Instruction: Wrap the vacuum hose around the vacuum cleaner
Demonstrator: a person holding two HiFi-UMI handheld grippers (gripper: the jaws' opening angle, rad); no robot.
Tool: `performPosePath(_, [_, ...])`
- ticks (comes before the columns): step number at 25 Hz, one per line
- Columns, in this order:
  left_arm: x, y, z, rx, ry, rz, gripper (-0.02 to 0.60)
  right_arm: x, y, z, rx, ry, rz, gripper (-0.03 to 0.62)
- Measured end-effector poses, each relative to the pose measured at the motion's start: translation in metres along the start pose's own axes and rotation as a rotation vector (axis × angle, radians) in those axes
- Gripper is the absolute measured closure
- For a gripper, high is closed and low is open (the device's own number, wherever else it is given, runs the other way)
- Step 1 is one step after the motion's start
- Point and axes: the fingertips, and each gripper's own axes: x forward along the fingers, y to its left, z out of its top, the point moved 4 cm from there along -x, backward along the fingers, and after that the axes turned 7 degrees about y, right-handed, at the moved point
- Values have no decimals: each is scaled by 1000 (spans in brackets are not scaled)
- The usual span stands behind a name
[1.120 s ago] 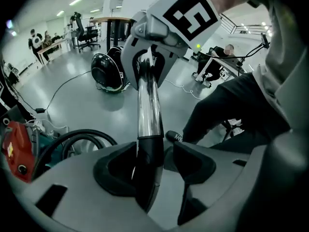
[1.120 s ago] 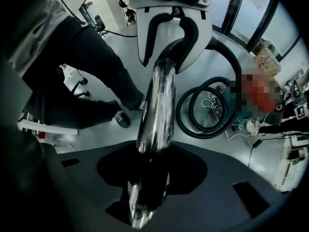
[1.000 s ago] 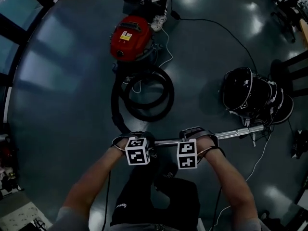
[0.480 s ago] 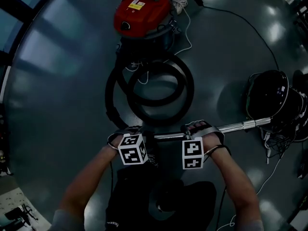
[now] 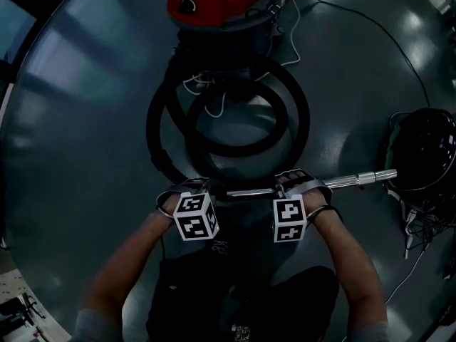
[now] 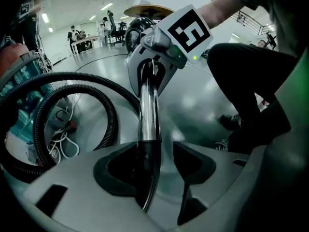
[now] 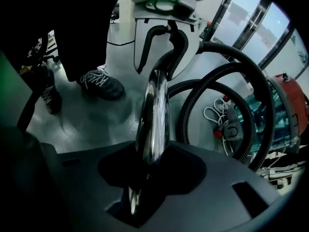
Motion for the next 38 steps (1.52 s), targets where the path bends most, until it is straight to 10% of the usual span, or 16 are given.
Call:
performPosePath(24, [101, 45, -45, -125, 140, 84, 399, 103, -10, -1, 216, -102, 229, 447])
performPosePath(38, [103, 72, -33, -86, 203, 182, 403, 51, -21, -46, 410, -150, 13, 424])
